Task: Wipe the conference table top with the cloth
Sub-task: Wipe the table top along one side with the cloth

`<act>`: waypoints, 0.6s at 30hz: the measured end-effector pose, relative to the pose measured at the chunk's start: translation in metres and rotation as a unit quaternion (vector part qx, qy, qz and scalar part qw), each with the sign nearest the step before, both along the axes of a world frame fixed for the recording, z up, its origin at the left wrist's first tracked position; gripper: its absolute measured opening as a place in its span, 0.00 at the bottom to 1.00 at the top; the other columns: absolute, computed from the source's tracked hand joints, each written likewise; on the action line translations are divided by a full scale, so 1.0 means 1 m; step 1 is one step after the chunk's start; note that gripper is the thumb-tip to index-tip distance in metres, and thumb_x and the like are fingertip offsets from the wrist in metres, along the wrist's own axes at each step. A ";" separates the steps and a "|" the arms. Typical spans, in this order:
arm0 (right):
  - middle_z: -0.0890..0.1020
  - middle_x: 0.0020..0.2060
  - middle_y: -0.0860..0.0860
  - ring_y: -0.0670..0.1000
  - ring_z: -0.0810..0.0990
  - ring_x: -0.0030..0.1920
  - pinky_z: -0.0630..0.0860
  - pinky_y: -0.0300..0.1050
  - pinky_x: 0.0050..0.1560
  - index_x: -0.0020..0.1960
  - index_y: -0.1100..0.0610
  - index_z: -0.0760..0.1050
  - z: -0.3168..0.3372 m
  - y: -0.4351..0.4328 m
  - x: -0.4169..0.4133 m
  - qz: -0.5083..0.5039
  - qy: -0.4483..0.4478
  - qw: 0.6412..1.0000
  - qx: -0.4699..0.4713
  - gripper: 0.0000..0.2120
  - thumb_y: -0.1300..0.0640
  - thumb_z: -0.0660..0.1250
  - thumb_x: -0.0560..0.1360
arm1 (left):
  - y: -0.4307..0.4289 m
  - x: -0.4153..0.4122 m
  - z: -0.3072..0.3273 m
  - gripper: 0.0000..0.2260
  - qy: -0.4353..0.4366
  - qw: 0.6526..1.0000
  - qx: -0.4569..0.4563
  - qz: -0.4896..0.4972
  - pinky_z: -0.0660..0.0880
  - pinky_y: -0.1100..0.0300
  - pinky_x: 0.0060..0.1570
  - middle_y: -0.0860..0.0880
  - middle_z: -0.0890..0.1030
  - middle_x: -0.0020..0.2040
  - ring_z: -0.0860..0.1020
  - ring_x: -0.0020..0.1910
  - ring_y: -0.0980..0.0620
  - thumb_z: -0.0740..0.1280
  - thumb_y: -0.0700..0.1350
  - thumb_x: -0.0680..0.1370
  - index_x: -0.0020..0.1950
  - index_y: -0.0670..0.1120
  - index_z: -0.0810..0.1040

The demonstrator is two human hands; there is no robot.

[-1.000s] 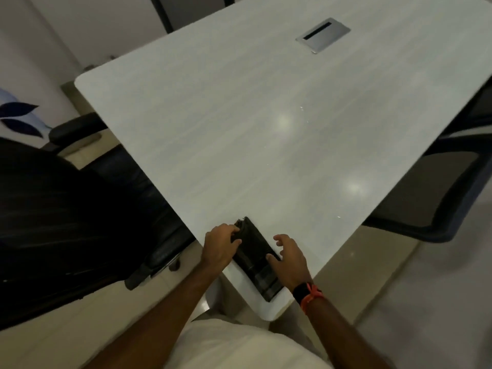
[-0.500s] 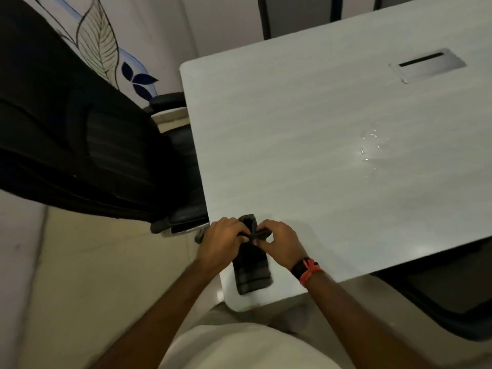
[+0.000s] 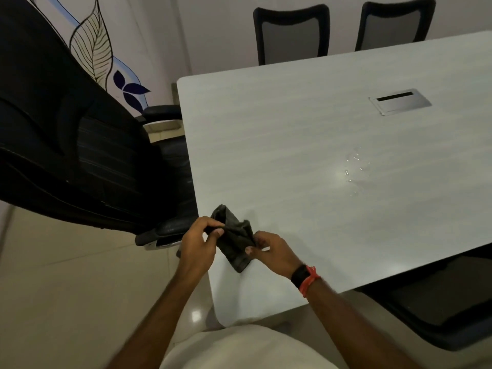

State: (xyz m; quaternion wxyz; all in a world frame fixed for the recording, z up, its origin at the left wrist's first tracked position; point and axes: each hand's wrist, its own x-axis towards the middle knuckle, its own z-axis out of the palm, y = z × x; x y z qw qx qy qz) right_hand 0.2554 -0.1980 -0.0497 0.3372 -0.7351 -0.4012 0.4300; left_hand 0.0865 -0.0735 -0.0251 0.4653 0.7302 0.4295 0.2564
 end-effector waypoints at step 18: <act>0.83 0.53 0.60 0.57 0.84 0.50 0.84 0.58 0.52 0.65 0.54 0.71 0.101 0.032 0.003 -0.222 0.232 0.943 0.090 0.14 0.62 0.67 0.81 | 0.004 0.003 0.030 0.17 -0.046 0.979 -0.183 -0.081 0.75 0.60 0.57 0.62 0.73 0.64 0.75 0.63 0.55 0.62 0.58 0.78 0.66 0.61 0.70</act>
